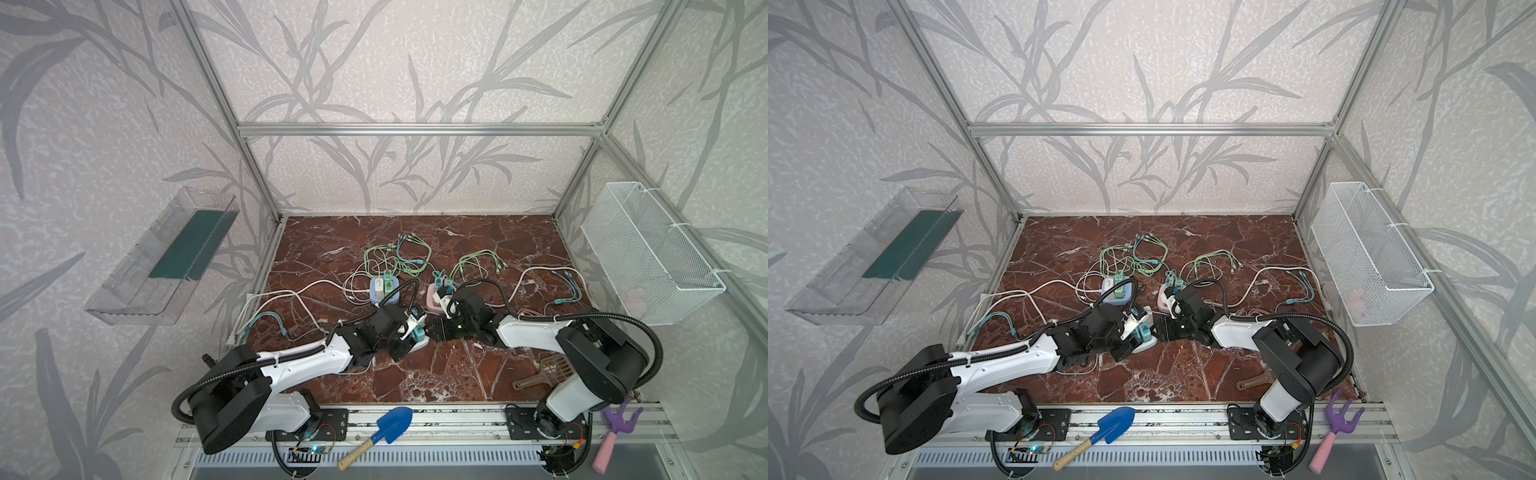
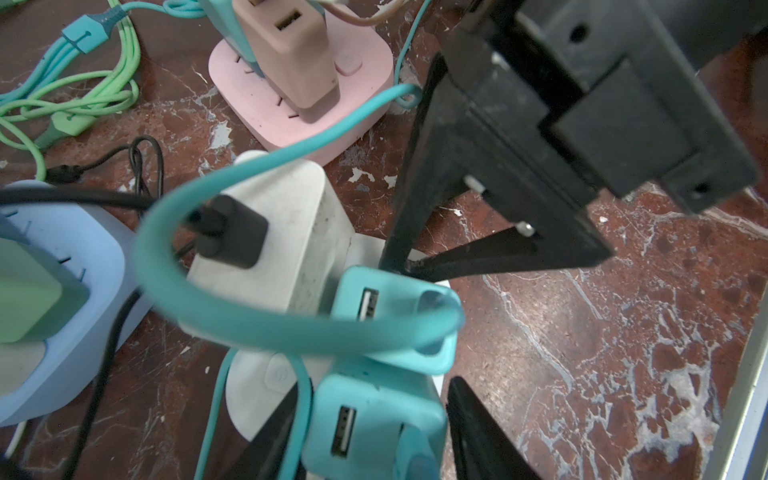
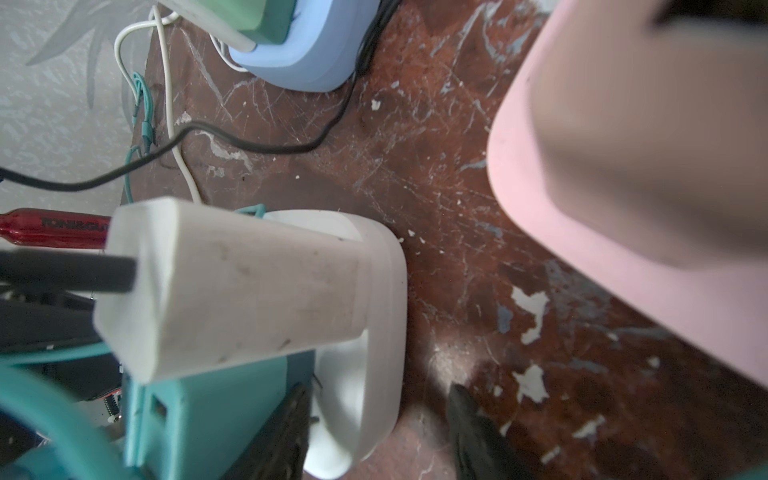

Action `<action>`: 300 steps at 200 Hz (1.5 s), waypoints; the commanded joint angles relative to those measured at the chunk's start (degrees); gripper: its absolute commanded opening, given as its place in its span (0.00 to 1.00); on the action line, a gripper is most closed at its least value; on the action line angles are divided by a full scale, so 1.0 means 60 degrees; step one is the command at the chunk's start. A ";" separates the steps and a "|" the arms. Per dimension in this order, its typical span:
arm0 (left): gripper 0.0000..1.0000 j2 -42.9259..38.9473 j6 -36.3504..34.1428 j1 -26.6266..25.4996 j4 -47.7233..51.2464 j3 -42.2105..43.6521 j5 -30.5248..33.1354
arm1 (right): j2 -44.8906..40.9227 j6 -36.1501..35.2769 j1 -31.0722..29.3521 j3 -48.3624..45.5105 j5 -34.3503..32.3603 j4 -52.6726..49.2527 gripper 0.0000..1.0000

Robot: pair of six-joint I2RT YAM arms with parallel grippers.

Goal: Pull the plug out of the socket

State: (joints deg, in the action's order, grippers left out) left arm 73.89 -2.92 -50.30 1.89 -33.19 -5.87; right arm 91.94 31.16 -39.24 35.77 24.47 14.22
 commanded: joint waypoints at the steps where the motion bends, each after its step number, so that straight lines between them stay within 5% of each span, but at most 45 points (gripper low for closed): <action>1: 0.52 -0.0193 -0.0318 -0.0068 0.0084 0.0181 0.0020 | 0.0087 -0.0156 0.0079 0.0249 0.0241 -0.0155 0.54; 75: 0.50 -0.0016 -0.0378 -0.0068 -0.0121 0.0201 0.0112 | 0.0372 -0.0140 0.0069 0.0388 0.0609 -0.0011 0.54; 194: 0.27 0.0030 -0.0163 -0.0068 -0.0479 -0.0074 -0.0557 | 0.0576 -0.0677 0.0080 0.0602 0.0252 -0.1440 0.49; 300: 0.24 -0.0339 -0.0044 0.0129 -0.0550 -0.0299 -0.0724 | 0.0414 -0.1631 0.0065 0.0237 -0.0679 -0.2407 0.45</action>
State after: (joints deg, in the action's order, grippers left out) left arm 74.28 -3.40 -50.00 0.84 -32.77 -7.97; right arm 93.67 24.08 -38.68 39.07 24.88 7.90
